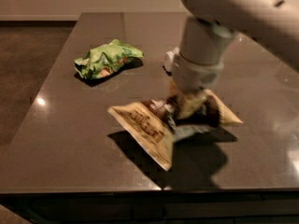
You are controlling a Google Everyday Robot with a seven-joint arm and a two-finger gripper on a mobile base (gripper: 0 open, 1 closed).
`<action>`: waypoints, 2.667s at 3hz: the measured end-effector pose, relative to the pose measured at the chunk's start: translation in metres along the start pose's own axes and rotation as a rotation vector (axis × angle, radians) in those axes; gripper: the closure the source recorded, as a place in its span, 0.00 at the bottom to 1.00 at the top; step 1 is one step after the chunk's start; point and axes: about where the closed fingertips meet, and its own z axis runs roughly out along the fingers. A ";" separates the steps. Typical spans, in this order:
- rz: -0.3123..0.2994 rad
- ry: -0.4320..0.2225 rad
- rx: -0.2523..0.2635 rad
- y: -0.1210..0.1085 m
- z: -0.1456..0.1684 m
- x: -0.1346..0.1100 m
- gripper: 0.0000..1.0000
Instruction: Move brown chip bag near green rice chip bag
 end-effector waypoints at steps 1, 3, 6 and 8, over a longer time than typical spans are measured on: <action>0.040 -0.089 0.066 -0.058 -0.042 -0.056 1.00; 0.091 -0.090 0.146 -0.114 -0.046 -0.103 0.98; 0.156 -0.016 0.182 -0.164 -0.009 -0.104 0.30; 0.181 -0.012 0.183 -0.174 -0.003 -0.095 0.00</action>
Offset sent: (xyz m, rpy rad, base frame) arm 0.0533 0.1222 0.0895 0.1654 -0.0136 -0.0761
